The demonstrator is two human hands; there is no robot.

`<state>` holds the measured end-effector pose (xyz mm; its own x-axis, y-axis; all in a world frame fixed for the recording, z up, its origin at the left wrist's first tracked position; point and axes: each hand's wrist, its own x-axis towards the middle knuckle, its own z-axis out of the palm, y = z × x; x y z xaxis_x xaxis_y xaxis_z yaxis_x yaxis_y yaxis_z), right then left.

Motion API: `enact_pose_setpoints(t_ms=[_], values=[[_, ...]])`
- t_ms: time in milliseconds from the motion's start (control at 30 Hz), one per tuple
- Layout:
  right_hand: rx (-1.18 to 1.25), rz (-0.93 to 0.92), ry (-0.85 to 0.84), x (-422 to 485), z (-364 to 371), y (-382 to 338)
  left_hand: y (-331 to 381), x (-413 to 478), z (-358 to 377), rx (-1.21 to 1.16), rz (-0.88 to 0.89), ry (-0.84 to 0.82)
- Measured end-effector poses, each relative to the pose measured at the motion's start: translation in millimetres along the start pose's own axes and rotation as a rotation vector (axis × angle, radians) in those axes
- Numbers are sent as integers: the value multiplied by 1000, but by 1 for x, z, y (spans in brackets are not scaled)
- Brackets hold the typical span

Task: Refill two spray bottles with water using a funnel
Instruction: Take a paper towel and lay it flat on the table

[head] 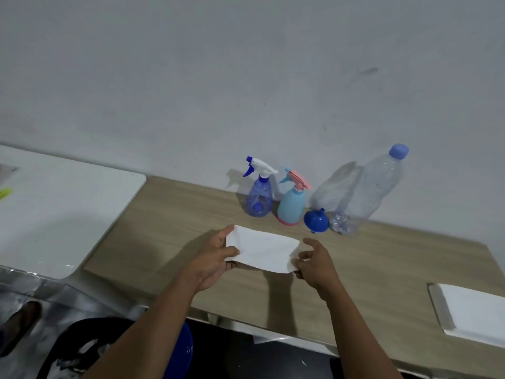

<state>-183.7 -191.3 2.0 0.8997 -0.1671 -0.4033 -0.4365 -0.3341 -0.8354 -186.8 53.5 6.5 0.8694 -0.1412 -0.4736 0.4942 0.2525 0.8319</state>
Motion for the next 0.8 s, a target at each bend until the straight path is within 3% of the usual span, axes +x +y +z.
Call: enact_pose_setpoints(t_ms=[167, 333, 533, 800], values=[[130, 91, 38, 5, 11, -1, 5, 4, -9, -42, 20, -9], [166, 34, 54, 2, 13, -3, 4, 6, -14, 31, 0, 0], [278, 109, -85, 10, 19, -22, 12, 19, -27, 143, -51, 51], [265, -222, 22, 20, 30, -59, 56, 37, -45, 329, 172, 52]])
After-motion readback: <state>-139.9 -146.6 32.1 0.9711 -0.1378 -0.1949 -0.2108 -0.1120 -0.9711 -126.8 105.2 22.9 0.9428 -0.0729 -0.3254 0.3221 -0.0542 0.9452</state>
